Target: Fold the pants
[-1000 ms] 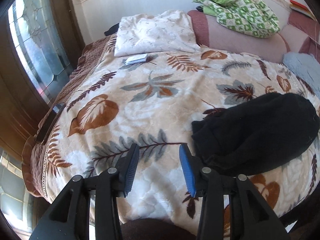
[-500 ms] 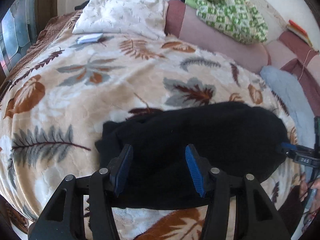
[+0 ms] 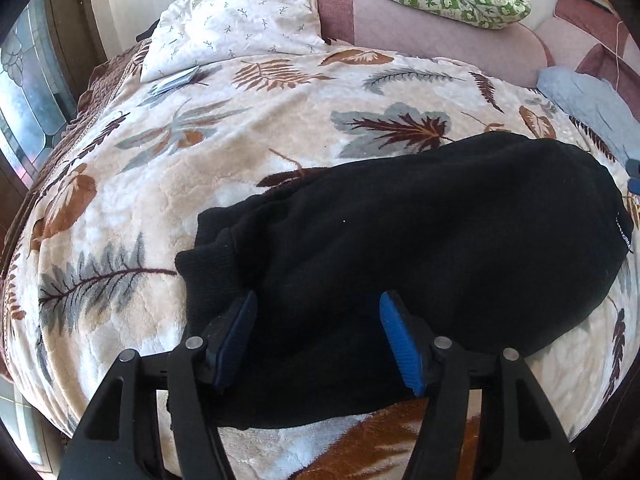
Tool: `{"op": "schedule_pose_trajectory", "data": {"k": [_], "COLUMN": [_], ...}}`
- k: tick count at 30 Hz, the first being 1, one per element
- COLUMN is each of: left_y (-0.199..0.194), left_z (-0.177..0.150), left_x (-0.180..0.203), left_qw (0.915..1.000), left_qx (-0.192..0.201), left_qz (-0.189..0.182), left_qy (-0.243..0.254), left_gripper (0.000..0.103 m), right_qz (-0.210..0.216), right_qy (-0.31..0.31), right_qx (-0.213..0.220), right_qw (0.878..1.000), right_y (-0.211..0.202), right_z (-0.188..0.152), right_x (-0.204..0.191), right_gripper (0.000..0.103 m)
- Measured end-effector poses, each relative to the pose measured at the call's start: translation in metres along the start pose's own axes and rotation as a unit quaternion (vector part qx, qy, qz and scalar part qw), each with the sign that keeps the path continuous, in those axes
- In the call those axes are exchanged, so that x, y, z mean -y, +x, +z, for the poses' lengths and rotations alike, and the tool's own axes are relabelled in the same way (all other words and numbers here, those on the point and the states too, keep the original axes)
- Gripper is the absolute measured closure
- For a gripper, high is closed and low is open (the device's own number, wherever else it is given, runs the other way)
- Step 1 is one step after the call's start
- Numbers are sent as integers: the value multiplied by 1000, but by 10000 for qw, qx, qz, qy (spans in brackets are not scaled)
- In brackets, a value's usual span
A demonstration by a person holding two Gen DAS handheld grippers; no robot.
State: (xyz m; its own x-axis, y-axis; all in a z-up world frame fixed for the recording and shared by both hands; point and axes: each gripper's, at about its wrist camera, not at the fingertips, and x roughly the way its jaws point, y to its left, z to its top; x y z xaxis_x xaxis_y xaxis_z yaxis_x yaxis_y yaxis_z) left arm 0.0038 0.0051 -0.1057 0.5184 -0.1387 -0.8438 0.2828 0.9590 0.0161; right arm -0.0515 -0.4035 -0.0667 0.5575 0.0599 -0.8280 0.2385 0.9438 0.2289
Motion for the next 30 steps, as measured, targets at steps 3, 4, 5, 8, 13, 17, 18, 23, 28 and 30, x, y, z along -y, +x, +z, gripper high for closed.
{"op": "schedule_pose_trajectory", "data": {"k": [3, 4, 5, 8, 13, 17, 18, 23, 28, 30], "left_y": [1, 2, 1, -1, -13, -21, -24, -36, -55, -59], "left_z": [1, 1, 1, 3, 7, 10, 11, 14, 12, 10], "left_x": [3, 3, 3, 0, -10, -18, -21, -43, -71, -81], "left_qw": [10000, 9999, 10000, 9999, 9991, 9982, 9979, 9941, 9891, 9872], "left_qx": [-10, -13, -15, -28, 25, 138, 179, 277, 441, 439], "left_qz": [55, 65, 55, -100, -394, -449, -419, -431, -250, -300], "left_qy": [64, 77, 77, -2, -158, -373, -455, -959, -1379, -1506], "left_gripper": [36, 36, 36, 36, 36, 36, 36, 36, 34, 34], "right_qz": [878, 1105, 1247, 1445, 49, -89, -16, 624, 330, 232], "right_qy": [-298, -386, -443, -370, -300, -370, -556, -1236, -1548, -1648], "right_qx": [67, 40, 0, -451, -400, -21, 29, -370, -1267, -985], "right_qw": [9957, 9931, 9912, 9878, 9987, 9993, 9984, 9897, 9792, 9811], "right_y": [21, 32, 44, 91, 120, 88, 80, 97, 177, 174], "right_z": [17, 20, 22, 25, 35, 44, 42, 30, 35, 44], "right_x": [-50, -65, -79, -98, -71, -78, -89, -147, -186, -196], "right_gripper": [33, 32, 32, 32, 66, 53, 49, 45, 39, 39]}}
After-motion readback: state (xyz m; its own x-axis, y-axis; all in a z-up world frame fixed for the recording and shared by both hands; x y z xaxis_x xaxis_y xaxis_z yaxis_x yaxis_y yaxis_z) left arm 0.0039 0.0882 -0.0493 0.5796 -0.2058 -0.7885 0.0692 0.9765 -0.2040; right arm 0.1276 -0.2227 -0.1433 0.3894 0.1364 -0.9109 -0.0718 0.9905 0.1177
